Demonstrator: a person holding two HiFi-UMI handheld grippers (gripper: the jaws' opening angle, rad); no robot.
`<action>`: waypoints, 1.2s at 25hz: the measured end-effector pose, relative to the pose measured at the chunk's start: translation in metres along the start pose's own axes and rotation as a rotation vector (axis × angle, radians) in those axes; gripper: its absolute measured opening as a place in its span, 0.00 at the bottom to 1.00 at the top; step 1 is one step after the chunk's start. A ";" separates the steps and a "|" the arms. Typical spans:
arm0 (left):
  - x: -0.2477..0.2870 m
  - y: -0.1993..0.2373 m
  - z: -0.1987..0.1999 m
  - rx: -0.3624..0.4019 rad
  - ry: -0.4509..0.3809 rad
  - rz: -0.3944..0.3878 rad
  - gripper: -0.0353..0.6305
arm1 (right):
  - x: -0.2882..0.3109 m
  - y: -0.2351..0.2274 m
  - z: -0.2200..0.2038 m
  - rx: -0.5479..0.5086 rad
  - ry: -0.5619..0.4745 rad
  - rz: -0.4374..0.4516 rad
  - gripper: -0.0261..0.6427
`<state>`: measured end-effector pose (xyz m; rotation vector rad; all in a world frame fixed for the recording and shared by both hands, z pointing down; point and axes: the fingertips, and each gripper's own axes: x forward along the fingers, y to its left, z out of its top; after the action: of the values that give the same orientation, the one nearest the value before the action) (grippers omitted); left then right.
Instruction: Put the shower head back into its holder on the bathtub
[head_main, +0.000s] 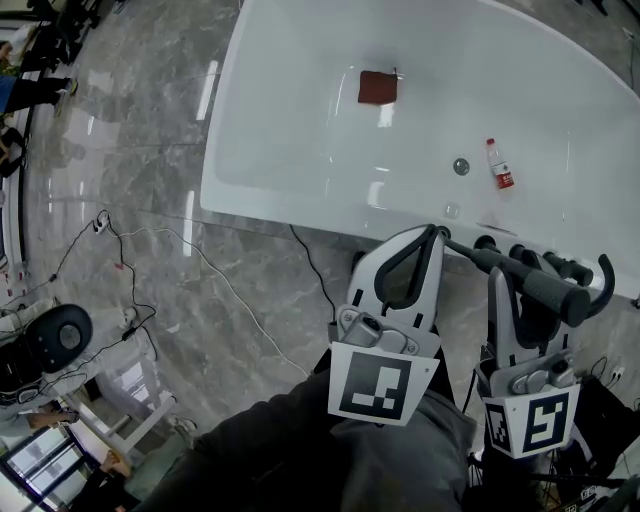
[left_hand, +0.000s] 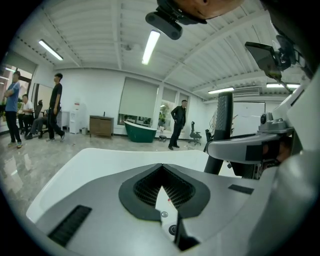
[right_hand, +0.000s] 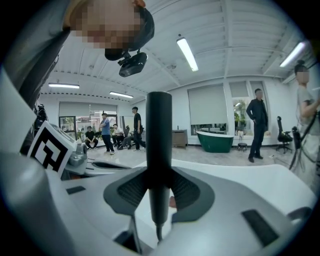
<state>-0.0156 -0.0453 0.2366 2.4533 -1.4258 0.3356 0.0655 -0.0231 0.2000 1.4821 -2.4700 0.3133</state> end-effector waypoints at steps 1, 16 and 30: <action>0.001 0.000 -0.002 -0.002 0.004 -0.002 0.06 | 0.001 0.000 -0.002 0.002 0.003 -0.002 0.25; 0.013 -0.001 -0.023 -0.006 0.037 -0.024 0.06 | 0.011 -0.007 -0.033 0.019 0.035 -0.020 0.25; 0.019 0.001 -0.043 -0.023 0.071 -0.040 0.06 | 0.022 -0.007 -0.058 0.027 0.059 -0.029 0.25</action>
<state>-0.0101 -0.0459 0.2837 2.4231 -1.3430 0.3912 0.0677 -0.0267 0.2623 1.4964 -2.4054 0.3804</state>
